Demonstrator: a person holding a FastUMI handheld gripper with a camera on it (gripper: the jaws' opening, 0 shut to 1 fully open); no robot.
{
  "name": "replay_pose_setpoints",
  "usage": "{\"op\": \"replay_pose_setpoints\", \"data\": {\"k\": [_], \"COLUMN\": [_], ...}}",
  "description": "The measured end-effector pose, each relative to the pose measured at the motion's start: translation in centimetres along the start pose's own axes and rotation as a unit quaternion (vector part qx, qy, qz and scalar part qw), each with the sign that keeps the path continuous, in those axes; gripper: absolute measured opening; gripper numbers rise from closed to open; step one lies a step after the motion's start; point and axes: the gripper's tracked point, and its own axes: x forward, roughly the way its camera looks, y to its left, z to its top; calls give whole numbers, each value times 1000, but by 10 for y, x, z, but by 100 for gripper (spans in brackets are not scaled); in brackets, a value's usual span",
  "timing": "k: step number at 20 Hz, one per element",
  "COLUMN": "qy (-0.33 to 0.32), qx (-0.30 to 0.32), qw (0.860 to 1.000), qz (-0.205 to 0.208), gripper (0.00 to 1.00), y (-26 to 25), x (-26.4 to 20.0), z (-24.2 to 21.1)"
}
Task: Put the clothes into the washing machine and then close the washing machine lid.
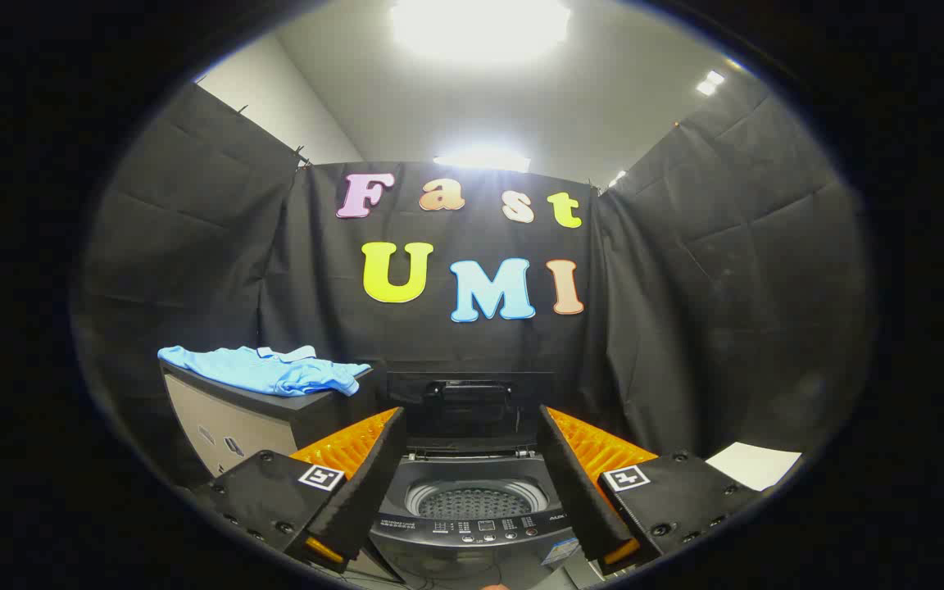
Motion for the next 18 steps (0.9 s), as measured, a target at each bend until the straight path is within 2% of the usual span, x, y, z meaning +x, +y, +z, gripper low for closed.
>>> {"op": "replay_pose_setpoints", "data": {"k": [18], "qy": [0], "qx": [-8], "qw": [1000], "qz": [12], "gripper": [99], "y": [4], "x": [-1], "z": [3]}}
